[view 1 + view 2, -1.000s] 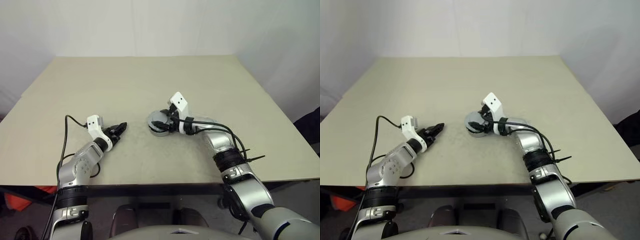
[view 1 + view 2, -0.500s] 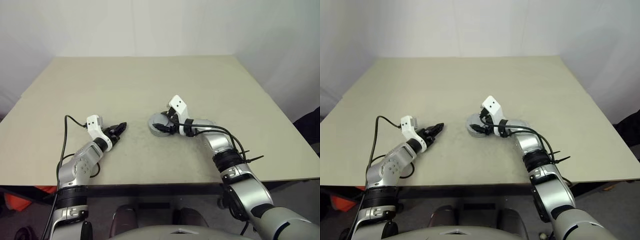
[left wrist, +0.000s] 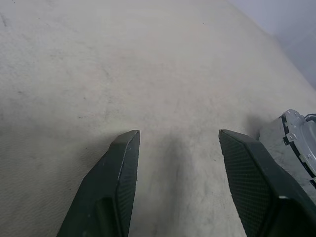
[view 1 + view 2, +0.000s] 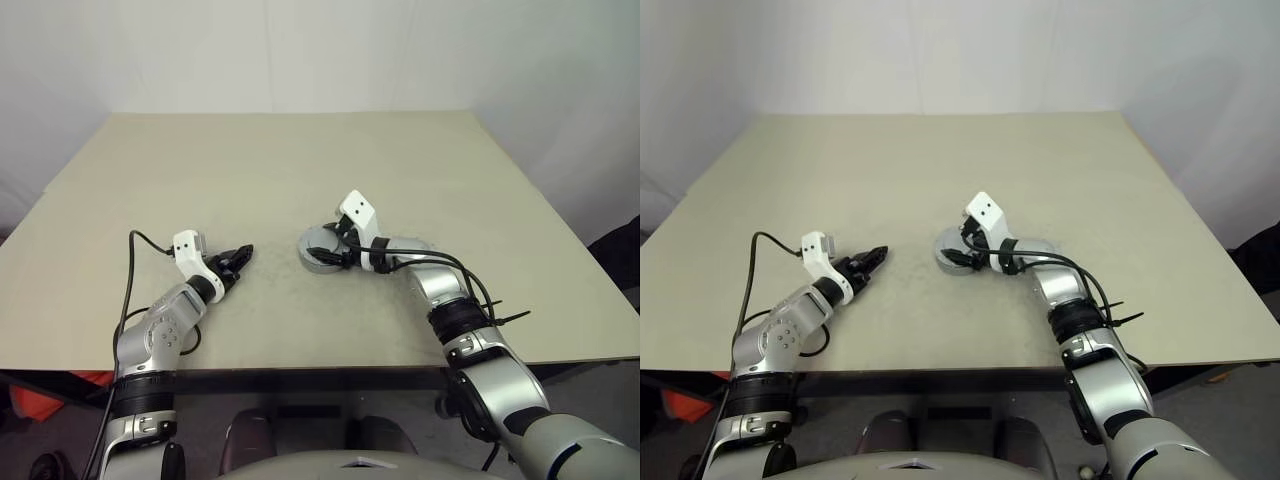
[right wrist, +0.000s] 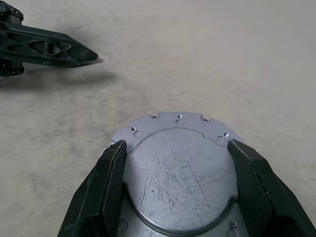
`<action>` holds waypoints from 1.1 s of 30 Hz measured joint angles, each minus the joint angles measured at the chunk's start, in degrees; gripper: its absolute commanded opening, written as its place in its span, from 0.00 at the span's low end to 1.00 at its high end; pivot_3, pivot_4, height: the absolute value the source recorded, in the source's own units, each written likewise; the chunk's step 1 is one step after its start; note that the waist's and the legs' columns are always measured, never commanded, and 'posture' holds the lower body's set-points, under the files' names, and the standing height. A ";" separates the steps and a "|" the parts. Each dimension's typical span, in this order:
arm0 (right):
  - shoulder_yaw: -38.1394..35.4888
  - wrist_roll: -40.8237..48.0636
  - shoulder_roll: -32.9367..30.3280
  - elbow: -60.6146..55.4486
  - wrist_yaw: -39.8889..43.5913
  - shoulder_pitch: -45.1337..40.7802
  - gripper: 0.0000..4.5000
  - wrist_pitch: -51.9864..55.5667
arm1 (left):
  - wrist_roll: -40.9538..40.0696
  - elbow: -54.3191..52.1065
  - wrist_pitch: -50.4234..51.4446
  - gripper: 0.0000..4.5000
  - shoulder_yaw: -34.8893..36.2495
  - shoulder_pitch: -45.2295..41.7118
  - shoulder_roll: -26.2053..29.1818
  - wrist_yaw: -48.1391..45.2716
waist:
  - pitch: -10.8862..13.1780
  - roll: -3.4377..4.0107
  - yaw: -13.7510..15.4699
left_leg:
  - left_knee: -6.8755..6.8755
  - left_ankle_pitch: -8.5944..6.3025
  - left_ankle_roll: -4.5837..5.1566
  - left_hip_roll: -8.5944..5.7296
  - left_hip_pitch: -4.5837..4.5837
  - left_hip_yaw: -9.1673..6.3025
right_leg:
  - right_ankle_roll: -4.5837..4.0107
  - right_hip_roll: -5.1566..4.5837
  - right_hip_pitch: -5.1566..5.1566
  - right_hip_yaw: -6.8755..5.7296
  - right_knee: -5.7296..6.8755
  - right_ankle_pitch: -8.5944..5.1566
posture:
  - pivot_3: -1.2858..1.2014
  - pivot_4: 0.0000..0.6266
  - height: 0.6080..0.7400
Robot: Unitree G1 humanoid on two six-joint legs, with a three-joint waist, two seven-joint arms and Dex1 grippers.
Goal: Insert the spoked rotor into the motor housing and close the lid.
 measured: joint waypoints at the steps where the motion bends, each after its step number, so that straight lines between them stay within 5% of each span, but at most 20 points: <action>1: 0.09 -0.07 -0.11 0.00 0.15 0.00 0.70 -0.17 | -0.01 0.00 0.02 0.60 0.00 0.00 0.00 -0.02 | 0.00 0.00 0.00 | 0.00 0.00 0.00 0.00 0.00 0.00 | 0.00 0.00 0.00 0.00 0.00 0.00 | 0.52 0.00 1.00; 7: 0.93 -0.64 -1.15 -0.23 2.14 0.00 0.70 -1.50 | 0.11 -1.21 -0.35 0.60 -0.91 0.86 1.04 -2.64 | 0.00 -0.01 0.12 | 0.00 -0.02 0.04 -0.01 -0.04 0.00 | 0.01 -0.01 0.00 0.00 -0.05 -0.02 | 0.52 0.00 1.00; 17: 1.47 -1.20 -1.66 0.18 2.98 -0.25 0.70 -2.63 | 10.02 -7.96 -14.21 0.60 -10.77 4.13 12.73 -16.74 | -0.01 -0.01 0.14 | -0.01 -0.07 0.12 -0.03 0.01 0.00 | 0.04 -0.04 0.05 0.01 -0.04 -0.07 | 0.52 0.00 1.00; 33: 2.65 -2.45 -1.74 2.84 3.90 -2.72 0.70 -1.79 | 11.13 -7.97 -18.97 0.60 -12.56 4.50 12.49 -21.51 | -0.04 -0.01 0.10 | 0.00 -0.02 0.03 -0.03 0.19 0.01 | 0.03 -0.03 0.18 0.01 0.10 -0.07 | 0.52 0.00 1.00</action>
